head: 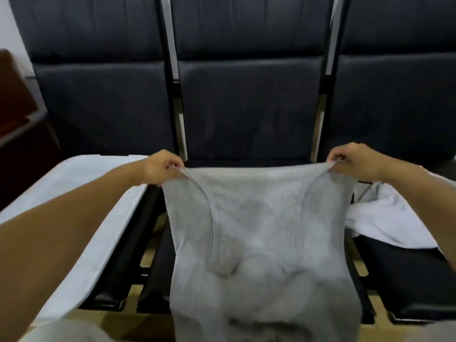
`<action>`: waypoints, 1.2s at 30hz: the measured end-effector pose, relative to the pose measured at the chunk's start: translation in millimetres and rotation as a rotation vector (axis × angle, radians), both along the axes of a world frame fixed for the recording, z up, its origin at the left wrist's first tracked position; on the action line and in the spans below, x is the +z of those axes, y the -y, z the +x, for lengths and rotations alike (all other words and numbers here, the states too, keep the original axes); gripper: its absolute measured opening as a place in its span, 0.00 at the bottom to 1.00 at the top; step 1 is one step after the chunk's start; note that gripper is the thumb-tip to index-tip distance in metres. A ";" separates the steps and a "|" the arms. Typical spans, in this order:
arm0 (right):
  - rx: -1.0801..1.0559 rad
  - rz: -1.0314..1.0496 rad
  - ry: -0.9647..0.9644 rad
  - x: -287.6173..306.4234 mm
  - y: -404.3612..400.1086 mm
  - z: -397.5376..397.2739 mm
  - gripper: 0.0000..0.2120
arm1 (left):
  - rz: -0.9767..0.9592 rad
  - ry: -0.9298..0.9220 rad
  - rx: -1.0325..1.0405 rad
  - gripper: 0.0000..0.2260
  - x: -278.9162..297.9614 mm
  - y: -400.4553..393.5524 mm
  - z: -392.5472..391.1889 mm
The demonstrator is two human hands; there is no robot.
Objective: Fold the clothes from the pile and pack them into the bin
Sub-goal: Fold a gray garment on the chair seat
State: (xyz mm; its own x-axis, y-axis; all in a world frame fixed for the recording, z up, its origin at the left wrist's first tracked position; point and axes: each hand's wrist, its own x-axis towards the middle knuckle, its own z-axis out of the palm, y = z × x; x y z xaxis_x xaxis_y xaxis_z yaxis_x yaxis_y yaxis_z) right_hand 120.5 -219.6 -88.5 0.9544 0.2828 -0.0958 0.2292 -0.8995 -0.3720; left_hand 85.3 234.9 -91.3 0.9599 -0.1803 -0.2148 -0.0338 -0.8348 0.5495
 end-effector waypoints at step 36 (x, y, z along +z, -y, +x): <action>0.303 -0.092 -0.056 -91.0 -165.7 -113.8 0.36 | 0.637 0.226 -0.335 0.10 -121.0 90.6 -48.7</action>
State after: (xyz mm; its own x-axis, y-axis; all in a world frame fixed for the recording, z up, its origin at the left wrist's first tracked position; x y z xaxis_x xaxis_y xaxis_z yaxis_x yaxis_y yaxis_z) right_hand 6.8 -53.9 -179.5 0.8204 0.5413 -0.1843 0.4735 -0.8238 -0.3116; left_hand 36.6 144.4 -212.3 0.9088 -0.3769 -0.1792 -0.3962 -0.9140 -0.0870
